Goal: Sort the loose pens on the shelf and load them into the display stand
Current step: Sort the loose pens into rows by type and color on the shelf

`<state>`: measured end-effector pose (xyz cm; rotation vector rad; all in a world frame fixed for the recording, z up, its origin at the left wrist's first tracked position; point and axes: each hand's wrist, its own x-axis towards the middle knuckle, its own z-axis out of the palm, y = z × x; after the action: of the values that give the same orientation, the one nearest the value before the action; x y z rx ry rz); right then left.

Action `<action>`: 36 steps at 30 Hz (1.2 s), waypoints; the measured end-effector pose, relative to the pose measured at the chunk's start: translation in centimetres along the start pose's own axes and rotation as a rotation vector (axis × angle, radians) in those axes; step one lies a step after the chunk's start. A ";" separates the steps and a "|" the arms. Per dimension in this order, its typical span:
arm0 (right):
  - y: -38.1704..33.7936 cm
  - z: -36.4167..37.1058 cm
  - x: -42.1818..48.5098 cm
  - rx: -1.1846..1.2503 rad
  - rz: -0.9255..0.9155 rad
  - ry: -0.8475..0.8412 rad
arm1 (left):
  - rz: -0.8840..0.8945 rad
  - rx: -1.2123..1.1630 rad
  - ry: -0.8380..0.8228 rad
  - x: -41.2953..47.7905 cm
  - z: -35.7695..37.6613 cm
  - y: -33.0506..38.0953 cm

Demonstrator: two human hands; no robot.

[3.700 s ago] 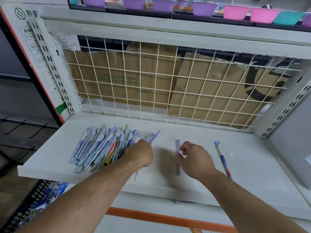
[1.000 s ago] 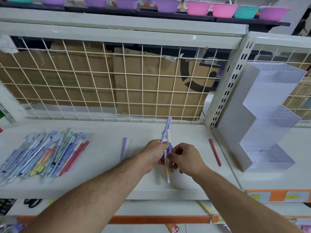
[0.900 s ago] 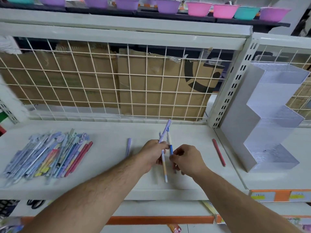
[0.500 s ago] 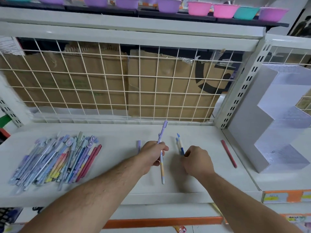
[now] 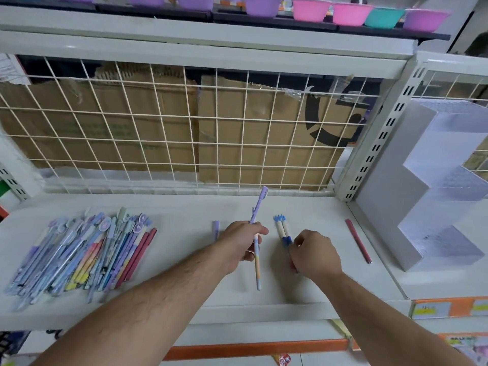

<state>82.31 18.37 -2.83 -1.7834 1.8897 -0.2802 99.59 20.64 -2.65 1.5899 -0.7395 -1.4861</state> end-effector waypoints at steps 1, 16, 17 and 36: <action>-0.2 0.0 -0.2 0.058 -0.039 0.021 | -0.002 -0.016 -0.002 0.0 0.1 0.0; -3.7 1.3 -2.9 0.314 -0.252 -0.199 | 0.087 -0.022 0.107 -0.8 -0.8 -0.3; -3.8 1.4 -2.9 0.305 -0.251 -0.188 | 0.105 0.014 0.136 -0.8 -1.1 -0.4; -2.0 1.9 -0.7 0.053 -0.091 0.017 | 0.129 0.048 0.265 -1.7 -3.5 -0.3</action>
<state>85.03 19.19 -3.30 -1.8401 1.7981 -0.3754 102.78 22.84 -2.14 1.7006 -0.7139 -1.1462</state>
